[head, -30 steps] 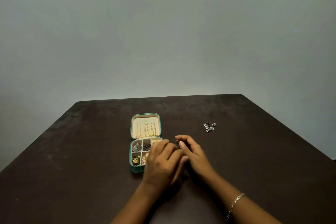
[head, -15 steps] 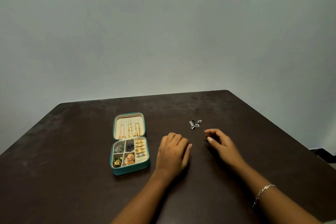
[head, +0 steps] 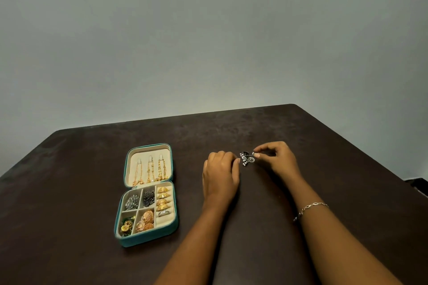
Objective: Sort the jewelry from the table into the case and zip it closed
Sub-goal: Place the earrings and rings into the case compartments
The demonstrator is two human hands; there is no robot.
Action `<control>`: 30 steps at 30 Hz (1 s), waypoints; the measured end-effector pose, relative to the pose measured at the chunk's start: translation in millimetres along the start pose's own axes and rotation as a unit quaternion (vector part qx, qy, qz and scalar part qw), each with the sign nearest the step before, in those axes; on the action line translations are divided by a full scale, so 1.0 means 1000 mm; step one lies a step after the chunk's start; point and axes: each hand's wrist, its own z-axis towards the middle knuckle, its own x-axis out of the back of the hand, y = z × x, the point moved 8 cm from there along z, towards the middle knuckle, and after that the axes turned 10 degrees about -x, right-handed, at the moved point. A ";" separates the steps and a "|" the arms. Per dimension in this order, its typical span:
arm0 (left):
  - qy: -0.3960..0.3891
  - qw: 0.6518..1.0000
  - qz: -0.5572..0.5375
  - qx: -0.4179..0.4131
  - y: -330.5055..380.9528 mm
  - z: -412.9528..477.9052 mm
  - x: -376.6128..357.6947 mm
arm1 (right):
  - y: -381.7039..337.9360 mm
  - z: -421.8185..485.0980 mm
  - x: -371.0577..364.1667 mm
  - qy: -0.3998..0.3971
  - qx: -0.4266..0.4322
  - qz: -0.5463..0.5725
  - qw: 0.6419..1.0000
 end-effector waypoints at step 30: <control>0.019 0.986 -0.161 0.047 -0.009 0.002 0.007 | -0.037 -0.024 -0.024 -0.128 -0.073 0.275 0.950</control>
